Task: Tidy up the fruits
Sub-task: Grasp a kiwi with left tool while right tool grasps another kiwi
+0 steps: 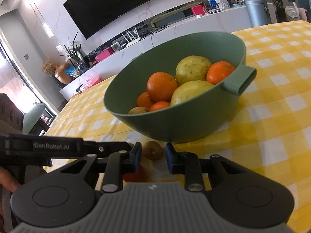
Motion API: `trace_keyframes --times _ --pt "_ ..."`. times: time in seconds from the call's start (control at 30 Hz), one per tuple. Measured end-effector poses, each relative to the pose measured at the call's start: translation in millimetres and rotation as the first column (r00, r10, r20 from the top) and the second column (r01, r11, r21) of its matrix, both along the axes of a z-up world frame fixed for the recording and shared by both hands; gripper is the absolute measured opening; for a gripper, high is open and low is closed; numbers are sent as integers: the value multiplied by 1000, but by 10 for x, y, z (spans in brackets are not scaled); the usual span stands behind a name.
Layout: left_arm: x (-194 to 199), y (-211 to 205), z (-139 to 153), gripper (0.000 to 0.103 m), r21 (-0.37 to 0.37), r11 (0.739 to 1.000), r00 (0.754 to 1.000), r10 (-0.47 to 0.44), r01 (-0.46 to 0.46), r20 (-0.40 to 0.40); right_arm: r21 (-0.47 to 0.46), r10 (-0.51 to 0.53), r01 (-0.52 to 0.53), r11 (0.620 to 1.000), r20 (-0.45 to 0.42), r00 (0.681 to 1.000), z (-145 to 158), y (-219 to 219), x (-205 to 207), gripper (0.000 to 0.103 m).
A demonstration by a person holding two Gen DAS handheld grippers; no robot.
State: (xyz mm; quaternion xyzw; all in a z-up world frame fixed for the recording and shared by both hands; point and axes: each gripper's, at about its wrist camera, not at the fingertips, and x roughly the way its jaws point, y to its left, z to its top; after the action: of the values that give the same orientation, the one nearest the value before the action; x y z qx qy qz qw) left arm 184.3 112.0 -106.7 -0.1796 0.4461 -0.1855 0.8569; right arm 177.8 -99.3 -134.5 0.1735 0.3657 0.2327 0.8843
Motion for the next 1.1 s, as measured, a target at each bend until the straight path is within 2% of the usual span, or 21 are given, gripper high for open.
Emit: trace_keyframes --times 0.17,0.27,0.43,0.53,0.8,0.97,1.1 --pt "-17 -31 -7 26 47 999 1000 -16 16 -5 1 10 -10 1000 -13 1000 -30 55 39 25" --pt "-32 -100 22 27 94 995 999 -47 45 18 -11 19 -19 1000 -16 1000 -41 94 51 25" --pt "-49 -177 12 29 129 989 996 -78 73 34 -13 15 -16 1000 -17 1000 -54 81 73 21" --pt "-43 -160 -13 30 108 992 997 -71 67 29 -13 11 -11 1000 -11 1000 -40 77 61 21" --pt "-15 -187 -22 30 111 991 996 -77 72 40 -96 14 -12 995 26 1000 5 128 11 22" --pt "-19 -158 -23 29 94 993 997 -71 68 30 -47 4 -4 999 -3 1000 -48 87 82 23" --pt "-9 -168 -6 29 92 994 998 -62 60 27 -44 3 -3 999 -1 1000 -58 75 86 21"
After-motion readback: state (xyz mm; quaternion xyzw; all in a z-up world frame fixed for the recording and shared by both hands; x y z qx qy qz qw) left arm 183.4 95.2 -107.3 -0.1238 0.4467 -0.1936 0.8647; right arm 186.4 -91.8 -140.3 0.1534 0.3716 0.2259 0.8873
